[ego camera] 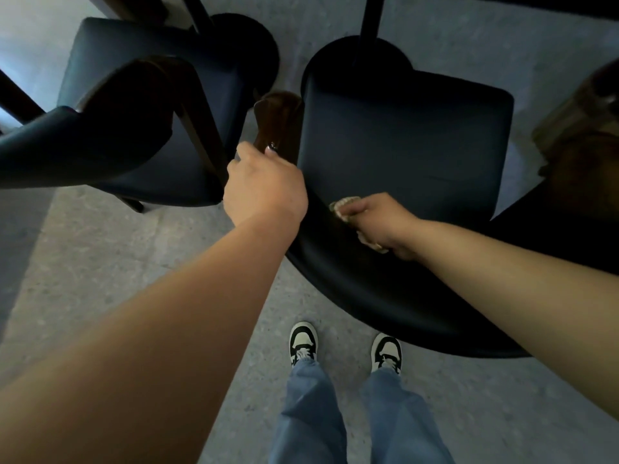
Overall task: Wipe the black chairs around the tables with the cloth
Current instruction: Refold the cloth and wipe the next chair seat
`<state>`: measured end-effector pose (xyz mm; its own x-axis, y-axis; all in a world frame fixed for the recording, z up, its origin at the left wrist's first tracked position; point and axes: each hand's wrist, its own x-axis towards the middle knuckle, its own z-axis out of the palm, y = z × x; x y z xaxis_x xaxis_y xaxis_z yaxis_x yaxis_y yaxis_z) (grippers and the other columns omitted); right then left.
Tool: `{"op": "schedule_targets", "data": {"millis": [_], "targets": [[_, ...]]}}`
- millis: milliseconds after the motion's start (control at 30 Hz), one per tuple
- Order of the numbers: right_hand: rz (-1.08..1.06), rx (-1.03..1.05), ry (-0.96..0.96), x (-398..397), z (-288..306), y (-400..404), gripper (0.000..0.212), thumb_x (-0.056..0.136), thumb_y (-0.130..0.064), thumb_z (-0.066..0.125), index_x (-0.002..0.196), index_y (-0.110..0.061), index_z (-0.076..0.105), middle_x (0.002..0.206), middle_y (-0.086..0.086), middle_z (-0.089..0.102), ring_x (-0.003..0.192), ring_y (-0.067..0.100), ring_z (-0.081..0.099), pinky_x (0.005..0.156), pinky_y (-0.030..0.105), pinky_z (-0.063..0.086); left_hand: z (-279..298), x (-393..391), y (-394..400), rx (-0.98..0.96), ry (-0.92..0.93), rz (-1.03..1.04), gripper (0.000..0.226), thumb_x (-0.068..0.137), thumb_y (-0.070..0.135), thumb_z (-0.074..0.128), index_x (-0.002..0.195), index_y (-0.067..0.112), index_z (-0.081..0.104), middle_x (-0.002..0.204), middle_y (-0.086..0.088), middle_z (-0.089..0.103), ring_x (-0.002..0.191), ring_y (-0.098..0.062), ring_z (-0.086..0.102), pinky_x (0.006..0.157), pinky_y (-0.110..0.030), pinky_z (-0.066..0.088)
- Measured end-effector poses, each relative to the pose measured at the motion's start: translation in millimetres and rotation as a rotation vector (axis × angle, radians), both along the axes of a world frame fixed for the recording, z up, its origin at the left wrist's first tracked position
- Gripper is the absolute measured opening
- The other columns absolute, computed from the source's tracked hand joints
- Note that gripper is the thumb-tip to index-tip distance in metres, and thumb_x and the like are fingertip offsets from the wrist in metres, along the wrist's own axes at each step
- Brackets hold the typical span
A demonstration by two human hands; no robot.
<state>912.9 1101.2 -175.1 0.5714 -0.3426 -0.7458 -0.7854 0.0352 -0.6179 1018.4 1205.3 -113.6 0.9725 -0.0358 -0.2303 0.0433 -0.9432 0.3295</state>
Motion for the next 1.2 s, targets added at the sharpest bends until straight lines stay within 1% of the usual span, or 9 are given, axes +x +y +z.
{"op": "schedule_targets", "data": {"millis": [233,367,400,467,567,700,833,1100,1200], "targets": [[0.187,-0.133,-0.184,-47,68,18,0.049,0.084,0.002,0.047,0.116,-0.029,0.068,0.041,-0.032,0.049,0.041,-0.014,0.048,0.044,-0.002,0.031,-3,0,1,-0.001,-0.029,-0.007,0.034,0.102,0.035,0.033,0.12,0.01,0.048,0.116,-0.014,0.058,0.101,-0.034,0.057,0.073,-0.039,0.032],[0.305,-0.19,-0.337,-77,101,27,0.054,0.078,0.006,0.049,0.12,-0.024,0.067,0.103,-0.035,0.057,0.1,-0.024,0.047,0.087,-0.007,0.03,-2,0,1,0.021,-0.038,-0.011,0.033,0.102,0.035,0.033,0.118,0.011,0.048,0.114,-0.014,0.057,0.094,-0.031,0.055,0.071,-0.039,0.032],[0.304,-0.177,-0.358,-81,106,26,0.053,0.078,0.007,0.049,0.118,-0.022,0.068,0.104,-0.035,0.057,0.098,-0.025,0.049,0.087,-0.006,0.032,-2,1,1,0.026,-0.037,-0.011,0.033,0.102,0.035,0.033,0.118,0.01,0.048,0.114,-0.014,0.057,0.094,-0.032,0.055,0.071,-0.039,0.032],[0.201,-0.053,-0.33,-78,109,16,0.049,0.083,0.007,0.047,0.108,-0.028,0.072,0.063,-0.029,0.063,0.055,-0.015,0.058,0.054,0.001,0.043,-2,1,1,0.03,-0.036,-0.011,0.033,0.102,0.035,0.032,0.118,0.01,0.048,0.114,-0.014,0.057,0.095,-0.033,0.055,0.071,-0.039,0.032],[0.028,-0.052,-0.195,-54,79,-11,0.04,0.089,-0.004,0.047,0.093,-0.036,0.071,0.031,-0.004,0.046,0.021,0.008,0.039,0.03,0.011,0.028,-2,2,2,0.037,-0.038,-0.014,0.034,0.102,0.035,0.032,0.118,0.01,0.048,0.114,-0.014,0.058,0.098,-0.034,0.057,0.072,-0.039,0.033],[0.131,-0.105,0.085,-20,12,-34,0.025,0.093,-0.021,0.053,0.077,-0.01,0.068,0.049,0.004,0.051,0.033,0.014,0.043,0.036,0.017,0.031,-2,1,1,0.042,-0.033,-0.023,0.035,0.103,0.035,0.032,0.12,0.01,0.048,0.117,-0.015,0.058,0.103,-0.036,0.058,0.073,-0.038,0.033],[0.451,-0.191,0.29,-11,-30,-28,0.028,0.092,-0.012,0.051,0.065,-0.018,0.047,0.086,0.008,0.055,0.057,0.012,0.044,0.058,0.026,0.042,-3,2,1,0.045,-0.041,-0.024,0.036,0.102,0.035,0.031,0.122,0.01,0.048,0.119,-0.015,0.058,0.107,-0.037,0.057,0.075,-0.039,0.033],[0.353,-0.259,0.198,-24,-3,-23,0.025,0.094,-0.027,0.054,0.091,-0.008,0.07,0.084,0.007,0.067,0.074,0.023,0.064,0.067,0.027,0.048,-3,2,1,0.056,-0.051,-0.028,0.036,0.103,0.035,0.031,0.123,0.01,0.048,0.12,-0.015,0.058,0.108,-0.037,0.057,0.075,-0.039,0.032],[0.344,-0.277,0.077,-34,31,-9,0.029,0.089,-0.015,0.048,0.098,-0.021,0.075,0.108,0.002,0.07,0.095,0.024,0.066,0.093,0.037,0.051,-3,2,1,0.054,-0.05,-0.029,0.036,0.102,0.035,0.031,0.123,0.01,0.048,0.12,-0.015,0.058,0.108,-0.037,0.056,0.076,-0.039,0.031]]}}
